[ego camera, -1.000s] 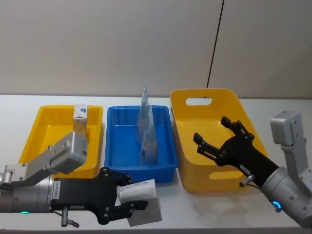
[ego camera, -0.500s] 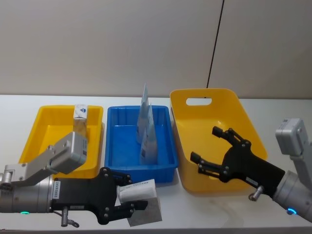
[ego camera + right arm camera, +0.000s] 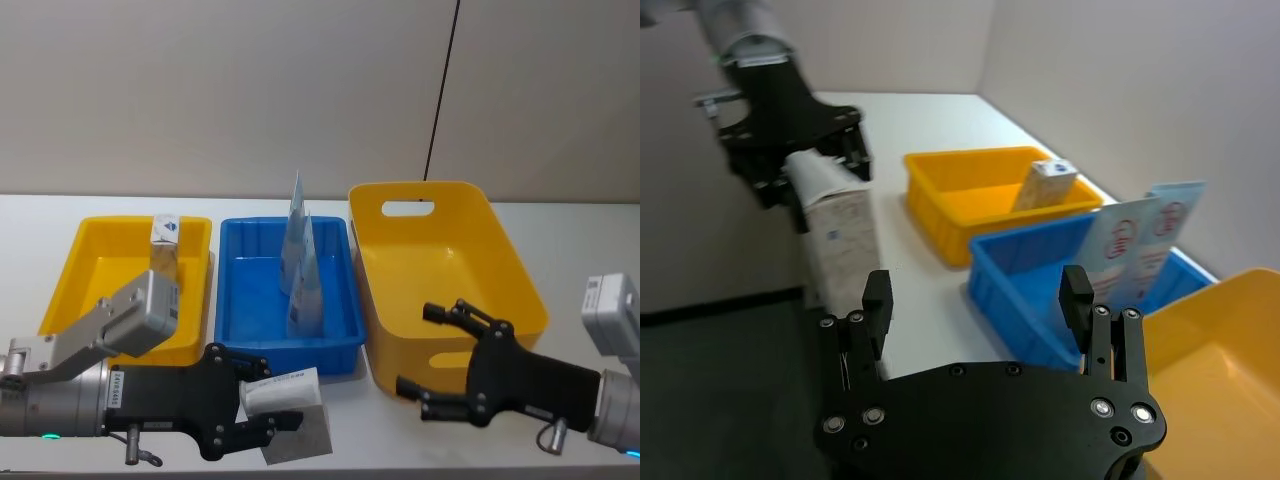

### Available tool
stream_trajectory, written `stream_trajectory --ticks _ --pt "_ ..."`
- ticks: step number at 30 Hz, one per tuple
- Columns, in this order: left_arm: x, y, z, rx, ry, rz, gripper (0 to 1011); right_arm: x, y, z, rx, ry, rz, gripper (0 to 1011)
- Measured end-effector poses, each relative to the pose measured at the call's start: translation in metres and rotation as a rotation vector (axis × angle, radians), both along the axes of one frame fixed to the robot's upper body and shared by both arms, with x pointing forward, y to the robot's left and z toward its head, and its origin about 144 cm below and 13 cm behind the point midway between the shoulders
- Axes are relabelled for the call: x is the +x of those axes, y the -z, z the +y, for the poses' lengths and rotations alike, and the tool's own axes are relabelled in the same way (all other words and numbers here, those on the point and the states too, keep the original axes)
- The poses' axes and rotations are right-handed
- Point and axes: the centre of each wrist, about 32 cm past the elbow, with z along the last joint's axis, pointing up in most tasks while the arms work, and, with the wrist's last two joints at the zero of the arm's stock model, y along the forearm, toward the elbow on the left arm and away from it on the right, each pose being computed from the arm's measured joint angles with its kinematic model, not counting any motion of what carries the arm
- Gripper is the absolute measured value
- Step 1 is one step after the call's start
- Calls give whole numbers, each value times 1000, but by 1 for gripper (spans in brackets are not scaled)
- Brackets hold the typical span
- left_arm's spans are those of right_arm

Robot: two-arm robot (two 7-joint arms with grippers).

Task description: Bimanual collaborative sorting of washing and personal care products

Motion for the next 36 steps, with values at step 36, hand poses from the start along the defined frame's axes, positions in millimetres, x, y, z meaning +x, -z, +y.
stream_trajectory --ticks 36 --pt "0 0 0 0 0 0 363 1 11 18 -102 -192 11 1003"
